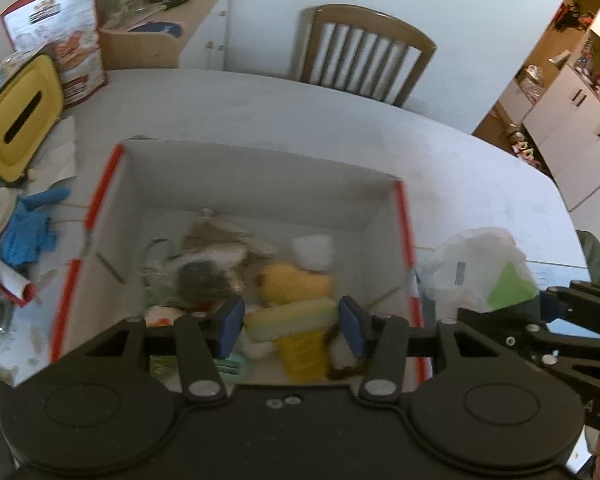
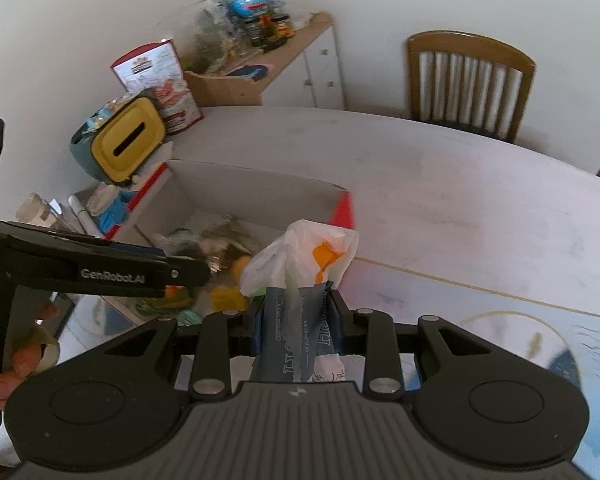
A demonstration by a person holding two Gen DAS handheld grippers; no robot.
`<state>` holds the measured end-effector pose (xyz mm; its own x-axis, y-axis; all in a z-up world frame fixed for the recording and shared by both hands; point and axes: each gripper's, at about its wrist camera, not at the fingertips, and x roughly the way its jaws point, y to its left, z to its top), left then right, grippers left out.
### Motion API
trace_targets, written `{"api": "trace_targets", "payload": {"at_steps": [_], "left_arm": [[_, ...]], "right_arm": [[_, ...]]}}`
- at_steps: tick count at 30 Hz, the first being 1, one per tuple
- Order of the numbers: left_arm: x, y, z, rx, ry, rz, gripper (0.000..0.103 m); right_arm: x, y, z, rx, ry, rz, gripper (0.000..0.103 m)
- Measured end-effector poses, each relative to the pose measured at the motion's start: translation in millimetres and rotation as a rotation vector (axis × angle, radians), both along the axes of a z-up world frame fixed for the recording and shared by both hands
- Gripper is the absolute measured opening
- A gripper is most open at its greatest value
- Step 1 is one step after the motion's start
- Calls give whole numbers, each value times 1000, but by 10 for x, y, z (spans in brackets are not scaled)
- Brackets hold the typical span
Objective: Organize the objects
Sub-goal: 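Carry the yellow bar with the left gripper while the right gripper carries the wipes packet over the box, then open the left gripper to drop the yellow bar while the right gripper drops the wipes packet into the box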
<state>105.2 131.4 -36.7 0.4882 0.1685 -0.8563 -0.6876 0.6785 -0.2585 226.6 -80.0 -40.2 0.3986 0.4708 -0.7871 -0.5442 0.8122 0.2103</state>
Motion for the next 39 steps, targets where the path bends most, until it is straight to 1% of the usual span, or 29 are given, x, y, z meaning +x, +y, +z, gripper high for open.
{"api": "trace_targets", "payload": {"at_steps": [5, 10, 13, 15, 19, 23, 31, 35, 37, 39], "left_arm": [[-124, 216, -206, -13, 34, -3, 51], [-164, 332, -384, -21, 62, -12, 51], [-158, 388, -478, -21, 72, -24, 51], [-142, 404, -529, -25, 75, -42, 51], [-110, 392, -655, -33, 90, -91, 51], [-72, 319, -754, -20, 112, -140, 51], [-45, 318, -915, -44, 132, -163, 51], [-59, 319, -926, -51, 121, -169, 53], [-79, 318, -924, -49, 118, -165, 62], [-108, 305, -901, -34, 111, -163, 68]], "right_arm": [[3, 396, -94, -21, -15, 23, 30], [56, 684, -314, -67, -16, 37, 30], [72, 796, -435, -108, -39, 49, 30], [86, 840, -516, -125, -43, 53, 30], [103, 878, -636, -144, -24, 56, 30], [89, 916, -723, -179, -7, 69, 30], [47, 911, -739, -174, 7, 80, 31], [20, 901, -732, -163, 2, 75, 41], [7, 876, -725, -155, 6, 69, 44], [-16, 849, -705, -150, -4, 63, 54]]}}
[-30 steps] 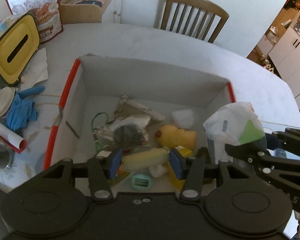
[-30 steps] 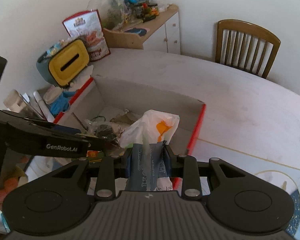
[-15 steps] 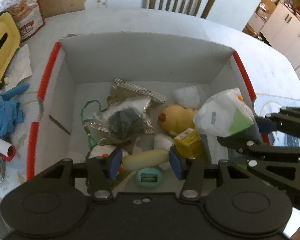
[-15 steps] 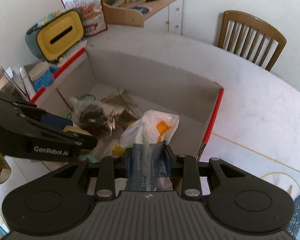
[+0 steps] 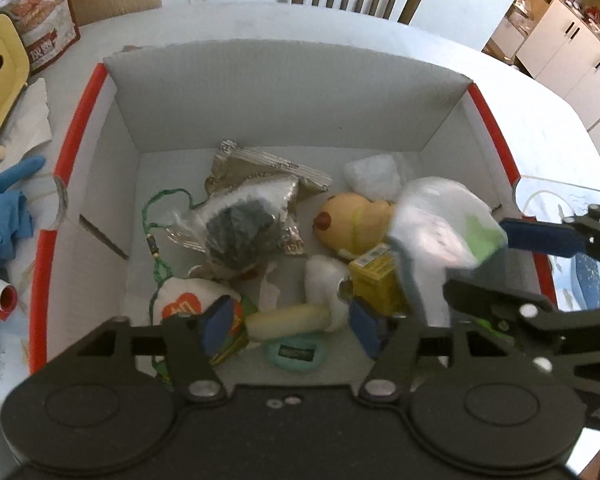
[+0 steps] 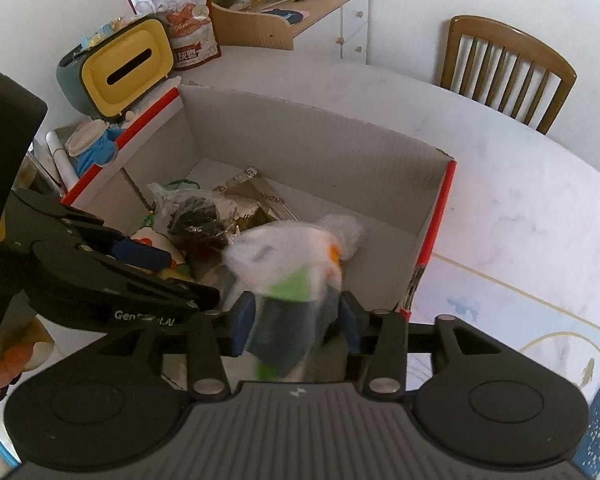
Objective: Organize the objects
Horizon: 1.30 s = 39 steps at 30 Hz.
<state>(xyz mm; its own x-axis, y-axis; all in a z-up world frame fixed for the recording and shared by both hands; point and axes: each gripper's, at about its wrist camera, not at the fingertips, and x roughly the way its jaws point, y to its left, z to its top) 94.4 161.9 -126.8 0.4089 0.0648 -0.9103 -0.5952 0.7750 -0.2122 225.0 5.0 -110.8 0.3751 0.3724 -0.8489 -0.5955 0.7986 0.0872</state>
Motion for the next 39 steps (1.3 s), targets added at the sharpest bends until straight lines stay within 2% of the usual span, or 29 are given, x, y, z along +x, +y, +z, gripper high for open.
{"api": "trace_targets", "payload": {"at_steps": [2, 7, 13, 21, 27, 35, 39], "left_arm": [[-31, -14, 41, 11, -13, -4, 73], [-118, -56, 199, 36, -60, 0, 82], [-198, -150, 421, 99, -114, -8, 89], [-343, -295, 682, 158, -187, -6, 92], [-504, -393, 798, 181, -236, 2, 102], [-654, -520, 855, 212, -256, 5, 103], [-738, -570, 891, 230, -266, 13, 103]], "right_arm": [[-21, -38, 28, 14, -4, -7, 58], [-73, -160, 118, 51, -14, -26, 59], [-165, -326, 286, 119, -41, -52, 64], [-392, -467, 530, 166, -101, -46, 74], [-570, -588, 662, 208, -134, -47, 78], [-808, -705, 799, 243, -217, -45, 83], [-912, -751, 839, 261, -257, -47, 89]]}}
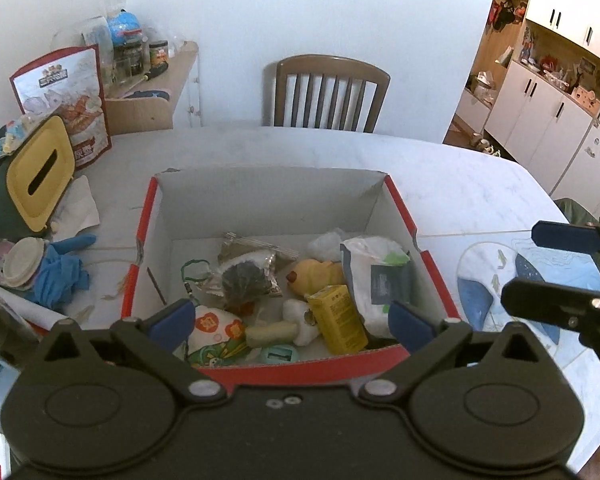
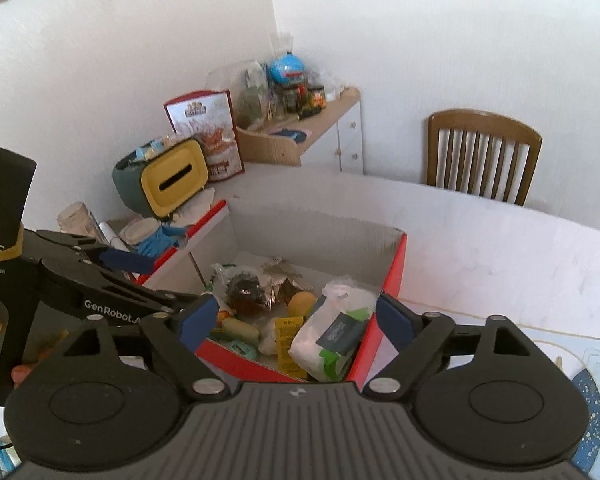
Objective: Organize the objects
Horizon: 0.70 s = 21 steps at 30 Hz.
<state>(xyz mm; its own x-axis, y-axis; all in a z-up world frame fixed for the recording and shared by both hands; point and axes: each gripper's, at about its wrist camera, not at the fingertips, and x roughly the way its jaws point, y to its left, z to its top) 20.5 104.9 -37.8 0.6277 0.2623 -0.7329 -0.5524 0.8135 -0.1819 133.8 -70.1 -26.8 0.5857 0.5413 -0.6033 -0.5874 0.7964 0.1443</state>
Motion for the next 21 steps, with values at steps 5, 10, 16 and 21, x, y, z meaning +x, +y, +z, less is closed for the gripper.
{"api": "trace_targets", "payload": {"at_steps": [5, 10, 16, 21], "left_arm": [[-84, -60, 55, 26, -9, 9, 103], [-135, -119, 69, 34, -16, -1, 103], [-171, -183, 81, 61, -21, 5, 103], [-169, -228, 91, 103, -16, 9, 103]], "right_arm": [[-111, -48, 16, 5, -32, -2, 91], [-196, -115, 15, 29, -54, -12, 98], [-260, -149, -11, 39, -69, -29, 102], [-320, -187, -34, 54, -82, -48, 103]]}}
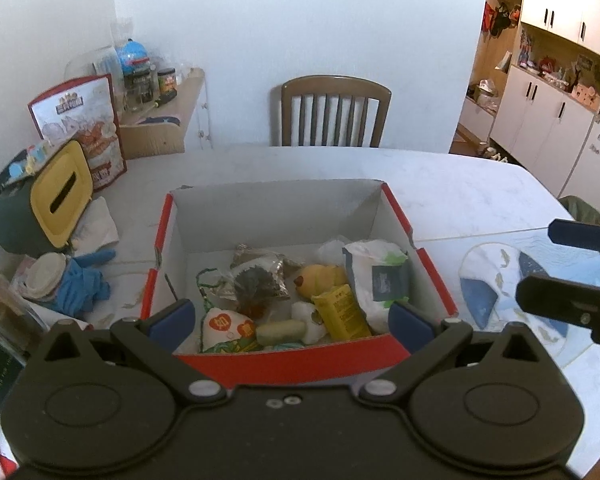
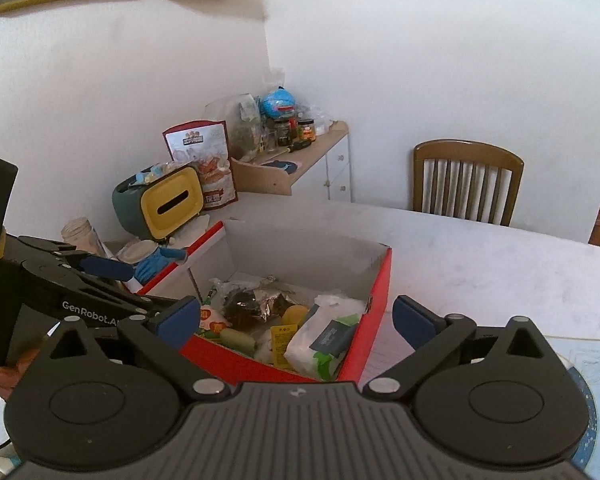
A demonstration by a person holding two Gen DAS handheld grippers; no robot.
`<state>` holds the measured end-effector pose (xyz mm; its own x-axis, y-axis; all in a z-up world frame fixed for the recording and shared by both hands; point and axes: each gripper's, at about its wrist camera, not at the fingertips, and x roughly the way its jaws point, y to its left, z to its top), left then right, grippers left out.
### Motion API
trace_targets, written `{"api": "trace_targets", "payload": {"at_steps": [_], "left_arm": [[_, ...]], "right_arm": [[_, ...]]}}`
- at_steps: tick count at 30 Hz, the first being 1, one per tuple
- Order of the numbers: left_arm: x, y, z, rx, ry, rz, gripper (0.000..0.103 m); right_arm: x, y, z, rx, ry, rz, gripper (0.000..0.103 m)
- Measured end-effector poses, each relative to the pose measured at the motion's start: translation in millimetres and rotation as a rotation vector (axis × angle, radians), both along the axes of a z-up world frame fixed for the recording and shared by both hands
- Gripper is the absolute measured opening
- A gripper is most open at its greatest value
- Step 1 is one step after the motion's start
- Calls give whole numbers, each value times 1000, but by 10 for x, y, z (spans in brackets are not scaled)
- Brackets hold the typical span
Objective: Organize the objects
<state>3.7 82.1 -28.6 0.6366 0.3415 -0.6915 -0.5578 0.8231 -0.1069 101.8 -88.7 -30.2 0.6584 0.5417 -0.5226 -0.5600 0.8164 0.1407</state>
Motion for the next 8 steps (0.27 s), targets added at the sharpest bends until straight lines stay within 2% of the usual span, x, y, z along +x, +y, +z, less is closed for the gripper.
{"api": "trace_targets", "payload": {"at_steps": [8], "left_arm": [[59, -23, -17, -6, 7, -8, 103]], "right_arm": [[-27, -126, -51, 23, 22, -29, 103]]}}
